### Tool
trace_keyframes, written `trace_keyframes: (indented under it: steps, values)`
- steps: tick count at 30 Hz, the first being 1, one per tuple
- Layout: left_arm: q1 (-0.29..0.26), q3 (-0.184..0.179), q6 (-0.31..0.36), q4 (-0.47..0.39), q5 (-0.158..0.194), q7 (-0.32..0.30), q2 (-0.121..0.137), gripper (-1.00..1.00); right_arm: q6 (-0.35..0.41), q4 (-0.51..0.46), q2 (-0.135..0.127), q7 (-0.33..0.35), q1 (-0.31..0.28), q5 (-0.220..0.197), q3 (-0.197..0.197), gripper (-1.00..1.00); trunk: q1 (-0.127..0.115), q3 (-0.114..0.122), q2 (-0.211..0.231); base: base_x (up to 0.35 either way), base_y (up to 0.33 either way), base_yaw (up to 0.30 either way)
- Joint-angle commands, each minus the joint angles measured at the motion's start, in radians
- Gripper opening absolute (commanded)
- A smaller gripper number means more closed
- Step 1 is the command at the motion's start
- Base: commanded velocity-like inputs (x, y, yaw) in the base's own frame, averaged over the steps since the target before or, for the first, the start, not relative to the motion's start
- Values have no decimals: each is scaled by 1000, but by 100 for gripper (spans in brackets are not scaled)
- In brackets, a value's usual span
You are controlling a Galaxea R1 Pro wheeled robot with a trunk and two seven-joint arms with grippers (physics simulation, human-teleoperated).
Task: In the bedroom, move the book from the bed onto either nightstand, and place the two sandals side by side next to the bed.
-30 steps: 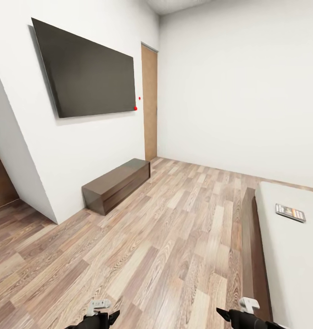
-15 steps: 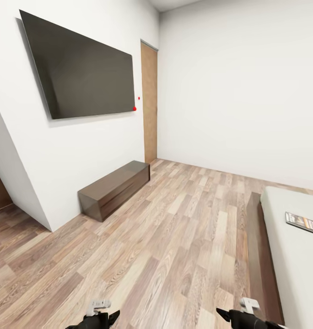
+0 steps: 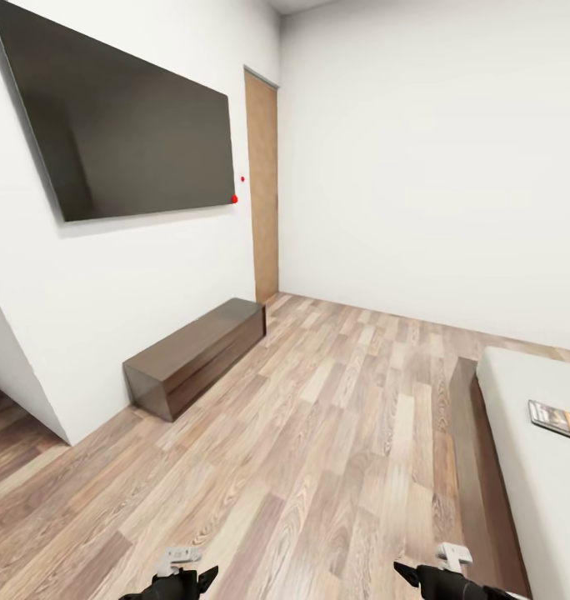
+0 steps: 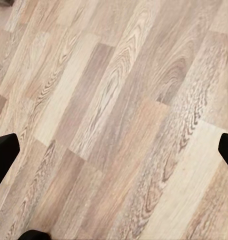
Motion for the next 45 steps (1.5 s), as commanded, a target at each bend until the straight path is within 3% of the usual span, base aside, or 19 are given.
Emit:
trace_keyframes:
  steps: [1,17,28,45]
  values:
    - [-1,8,-6,1,-11,-3,0,100,-5,1,0,3,-1,-6,8,100,1,-1,0,328,0,-249]
    - [-1,8,-6,1,-11,-3,0,100,-5,0,0,2,-1,-8,8,100,1,-1,0,318,0,-275]
    - [-1,9,-6,1,-11,-3,1,100,-5,0,0,2,-2,-8,8,100,1,-1,0,63,6,-247]
    - [-1,9,-6,1,-11,-5,2,100,-5,0,0,1,-1,-8,8,100,1,-1,0,234,168,-24]
